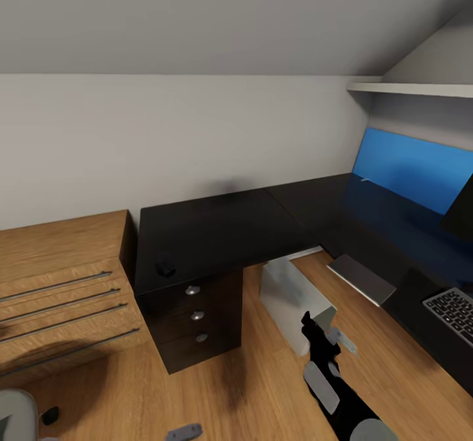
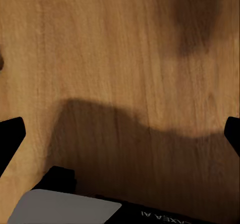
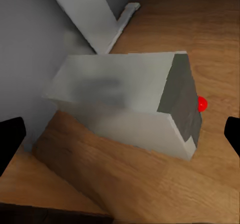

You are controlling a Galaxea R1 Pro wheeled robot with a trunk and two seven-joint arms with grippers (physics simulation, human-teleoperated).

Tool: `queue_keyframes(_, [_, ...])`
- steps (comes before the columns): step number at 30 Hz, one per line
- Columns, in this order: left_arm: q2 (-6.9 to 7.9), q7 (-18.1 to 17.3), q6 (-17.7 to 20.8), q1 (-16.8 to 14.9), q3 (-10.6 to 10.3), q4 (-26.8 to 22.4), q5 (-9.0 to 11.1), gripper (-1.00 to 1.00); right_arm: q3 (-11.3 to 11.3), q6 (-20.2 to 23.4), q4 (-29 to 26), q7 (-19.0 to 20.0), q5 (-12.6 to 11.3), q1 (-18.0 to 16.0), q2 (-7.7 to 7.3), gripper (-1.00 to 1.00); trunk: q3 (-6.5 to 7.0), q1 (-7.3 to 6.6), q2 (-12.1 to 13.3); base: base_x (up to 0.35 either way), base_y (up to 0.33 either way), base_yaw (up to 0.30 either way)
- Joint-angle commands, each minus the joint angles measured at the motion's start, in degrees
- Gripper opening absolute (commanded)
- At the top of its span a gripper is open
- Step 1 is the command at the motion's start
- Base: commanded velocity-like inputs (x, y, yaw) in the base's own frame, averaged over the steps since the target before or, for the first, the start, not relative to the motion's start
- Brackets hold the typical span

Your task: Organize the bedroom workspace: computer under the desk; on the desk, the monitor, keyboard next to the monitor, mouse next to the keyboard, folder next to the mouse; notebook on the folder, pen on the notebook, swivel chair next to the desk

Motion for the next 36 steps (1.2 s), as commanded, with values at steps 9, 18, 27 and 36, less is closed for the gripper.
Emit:
queue_keyframes(9, [6.01,0.78,-0.48,-4.45,16.36,-18.16,-18.93,1.00,0.13,-0.20,-3.84,3.69,-11.21,-1.21,0.08,1.00,-1.68,1.98,-3.66,0.000,0.000,0.000])
queue_keyframes(18, [19.66,8.07,-0.82,-4.73,21.42,-36.86,-32.92,1.00,-0.14,-0.27,-4.02,16.99,-14.68,-1.12,-0.22,1.00,-3.30,3.96,-7.27,0.000,0.000,0.000])
queue_keyframes(27, [19.30,9.39,-0.89,-4.71,21.61,-35.87,-33.67,1.00,-0.55,-0.33,-4.25,19.03,-27.41,-1.07,-2.56,1.00,-4.91,5.94,-10.88,0.000,0.000,0.000])
queue_keyframes(36, [19.23,9.49,-0.88,-4.73,21.56,-35.69,-33.53,1.00,-0.55,-0.30,-4.34,19.14,-28.10,-1.07,-3.34,1.00,-6.53,7.91,-14.49,0.000,0.000,0.000])
